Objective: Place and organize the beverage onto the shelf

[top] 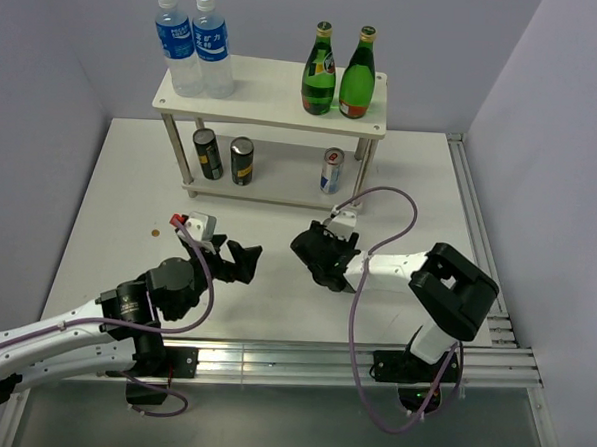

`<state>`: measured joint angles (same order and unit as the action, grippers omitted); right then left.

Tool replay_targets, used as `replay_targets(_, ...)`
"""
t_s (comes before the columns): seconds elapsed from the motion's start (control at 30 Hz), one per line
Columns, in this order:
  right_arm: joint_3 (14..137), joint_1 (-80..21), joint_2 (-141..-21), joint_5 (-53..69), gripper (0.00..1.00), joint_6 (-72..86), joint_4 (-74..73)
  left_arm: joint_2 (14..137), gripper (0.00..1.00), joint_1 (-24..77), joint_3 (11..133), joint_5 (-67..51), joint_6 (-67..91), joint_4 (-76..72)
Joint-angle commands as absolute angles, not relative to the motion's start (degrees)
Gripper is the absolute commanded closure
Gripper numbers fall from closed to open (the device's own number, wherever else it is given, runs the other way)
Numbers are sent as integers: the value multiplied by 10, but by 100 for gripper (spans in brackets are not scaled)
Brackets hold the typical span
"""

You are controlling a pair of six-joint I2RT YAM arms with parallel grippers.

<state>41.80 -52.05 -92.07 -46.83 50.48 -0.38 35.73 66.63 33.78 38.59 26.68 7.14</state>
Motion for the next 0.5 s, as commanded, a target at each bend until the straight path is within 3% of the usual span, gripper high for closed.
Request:
replay_targets(0.0, 446, -511, -941, -525, 31, 505, 11, 352, 1, 671, 330, 414, 265, 81)
replay_targets(0.07, 453, -511, -953, -531, 47, 509, 4, 353, 1, 671, 328, 413, 260, 76)
replay_targets(0.1, 454, -509, -954, -533, 65, 511, 4, 353, 1, 671, 329, 413, 260, 76)
replay_targets(0.13, 456, -509, -958, -539, 73, 512, 4, 355, 1, 671, 330, 417, 259, 76)
replay_targets(0.3, 470, -511, -962, -539, 100, 509, -16, 356, 1, 671, 333, 437, 265, 84)
replay_targets(0.47, 527, -526, -958, -553, 100, 505, -74, 358, 1, 671, 337, 461, 276, 97)
